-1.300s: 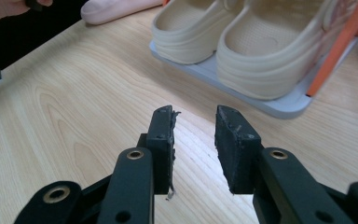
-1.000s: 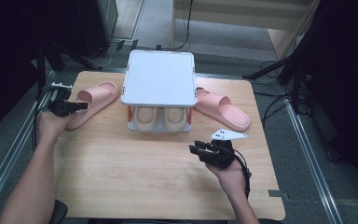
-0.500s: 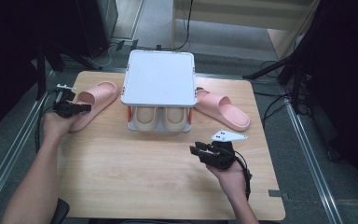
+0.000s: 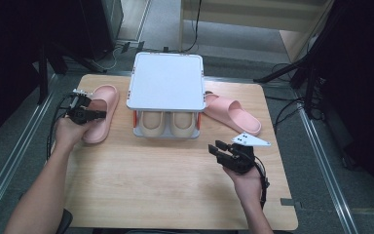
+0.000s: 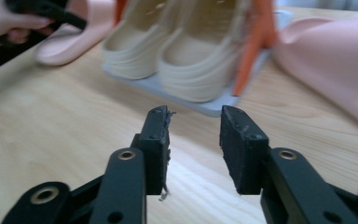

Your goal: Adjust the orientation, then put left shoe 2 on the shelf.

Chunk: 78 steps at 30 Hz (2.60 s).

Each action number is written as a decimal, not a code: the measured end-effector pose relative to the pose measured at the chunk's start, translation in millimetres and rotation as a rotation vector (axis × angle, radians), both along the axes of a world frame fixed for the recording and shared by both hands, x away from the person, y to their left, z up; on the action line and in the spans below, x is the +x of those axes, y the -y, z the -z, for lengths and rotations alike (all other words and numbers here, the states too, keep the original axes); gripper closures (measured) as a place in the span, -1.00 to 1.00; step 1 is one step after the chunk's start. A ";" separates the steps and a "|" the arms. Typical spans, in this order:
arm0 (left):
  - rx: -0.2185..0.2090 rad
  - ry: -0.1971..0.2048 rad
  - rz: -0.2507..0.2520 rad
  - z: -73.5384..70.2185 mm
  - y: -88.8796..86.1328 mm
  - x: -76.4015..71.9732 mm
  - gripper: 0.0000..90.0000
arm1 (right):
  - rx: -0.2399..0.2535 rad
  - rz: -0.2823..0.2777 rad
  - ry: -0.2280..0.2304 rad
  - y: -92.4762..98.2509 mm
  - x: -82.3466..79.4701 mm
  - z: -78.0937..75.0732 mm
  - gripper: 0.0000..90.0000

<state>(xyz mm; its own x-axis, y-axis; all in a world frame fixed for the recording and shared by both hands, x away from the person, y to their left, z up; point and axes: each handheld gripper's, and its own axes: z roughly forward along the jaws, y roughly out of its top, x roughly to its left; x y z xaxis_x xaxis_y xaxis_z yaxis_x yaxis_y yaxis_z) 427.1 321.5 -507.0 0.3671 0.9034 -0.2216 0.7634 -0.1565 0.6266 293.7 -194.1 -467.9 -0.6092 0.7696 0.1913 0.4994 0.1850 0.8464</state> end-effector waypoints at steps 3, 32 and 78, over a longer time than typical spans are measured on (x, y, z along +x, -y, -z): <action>-0.022 -0.012 -0.010 0.0 6.5 0.9 0.92 | -0.008 0.053 0.008 10.4 4.2 0.8 0.30; -0.093 0.017 -0.085 -29.5 -16.2 -27.3 0.26 | -0.031 0.166 0.033 22.0 29.7 2.3 -0.20; 0.029 0.009 -0.281 6.7 -37.9 2.1 0.67 | -0.062 0.240 0.012 36.6 29.7 4.6 -0.18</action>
<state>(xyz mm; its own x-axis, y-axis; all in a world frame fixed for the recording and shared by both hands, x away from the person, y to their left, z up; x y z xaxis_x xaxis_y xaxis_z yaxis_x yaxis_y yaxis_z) 429.1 359.3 -513.7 0.1027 0.9760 -0.1920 0.7741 0.0428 0.6316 323.4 -230.7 -472.5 -0.4098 0.9024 0.1331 0.5255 0.1142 0.8431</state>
